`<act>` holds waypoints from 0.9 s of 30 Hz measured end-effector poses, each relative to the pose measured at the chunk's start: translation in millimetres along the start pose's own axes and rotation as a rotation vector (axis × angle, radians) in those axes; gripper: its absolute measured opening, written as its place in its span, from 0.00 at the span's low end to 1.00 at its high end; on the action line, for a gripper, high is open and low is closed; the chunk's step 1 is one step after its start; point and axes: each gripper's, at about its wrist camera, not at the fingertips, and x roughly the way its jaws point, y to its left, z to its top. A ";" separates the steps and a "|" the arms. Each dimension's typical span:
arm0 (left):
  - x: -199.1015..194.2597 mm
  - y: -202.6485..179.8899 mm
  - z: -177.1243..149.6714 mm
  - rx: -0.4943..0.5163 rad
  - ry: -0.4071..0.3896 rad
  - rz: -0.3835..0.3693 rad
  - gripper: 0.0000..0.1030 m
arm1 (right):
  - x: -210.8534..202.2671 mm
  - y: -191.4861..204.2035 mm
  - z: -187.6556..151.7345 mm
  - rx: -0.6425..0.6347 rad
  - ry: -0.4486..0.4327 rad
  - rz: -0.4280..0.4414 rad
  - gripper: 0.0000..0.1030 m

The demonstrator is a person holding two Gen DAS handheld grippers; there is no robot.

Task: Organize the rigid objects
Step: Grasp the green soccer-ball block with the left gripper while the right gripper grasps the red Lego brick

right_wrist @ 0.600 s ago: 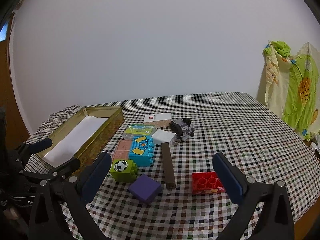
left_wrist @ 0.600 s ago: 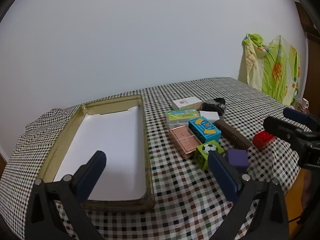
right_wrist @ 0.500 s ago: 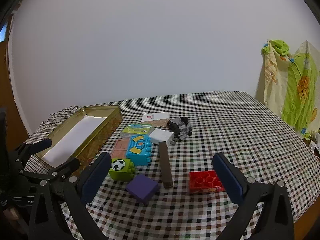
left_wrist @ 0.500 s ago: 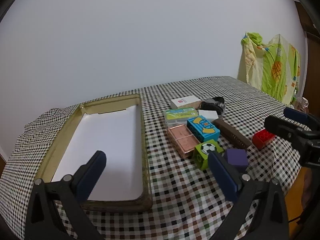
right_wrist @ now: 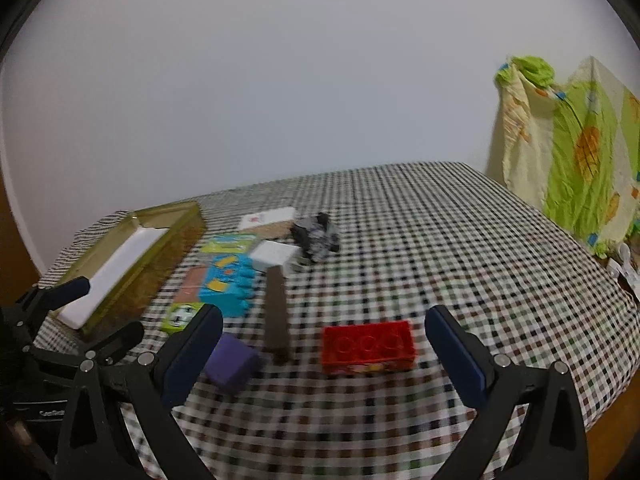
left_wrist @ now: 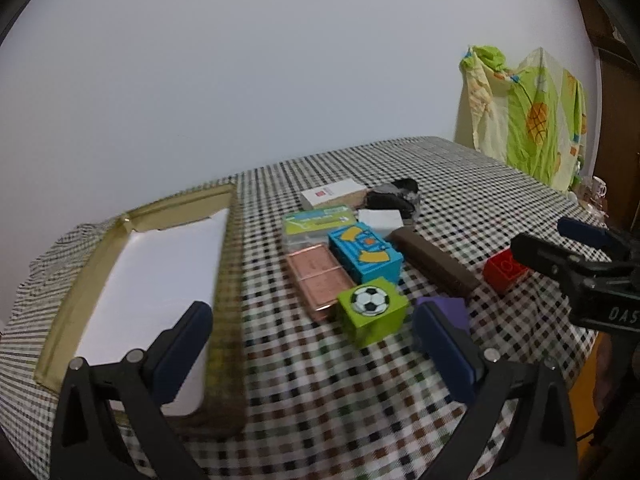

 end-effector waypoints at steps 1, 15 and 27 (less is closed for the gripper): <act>4.5 -1.3 0.5 -0.007 0.010 -0.004 1.00 | 3.9 -5.0 -1.2 0.007 0.006 -0.012 1.00; 29.2 -19.5 3.8 0.021 0.088 -0.035 0.83 | 35.1 -27.2 -8.3 -0.008 0.093 -0.082 0.99; 45.8 -17.5 6.9 0.009 0.156 -0.088 0.79 | 52.7 -17.1 -8.9 -0.091 0.201 -0.084 0.99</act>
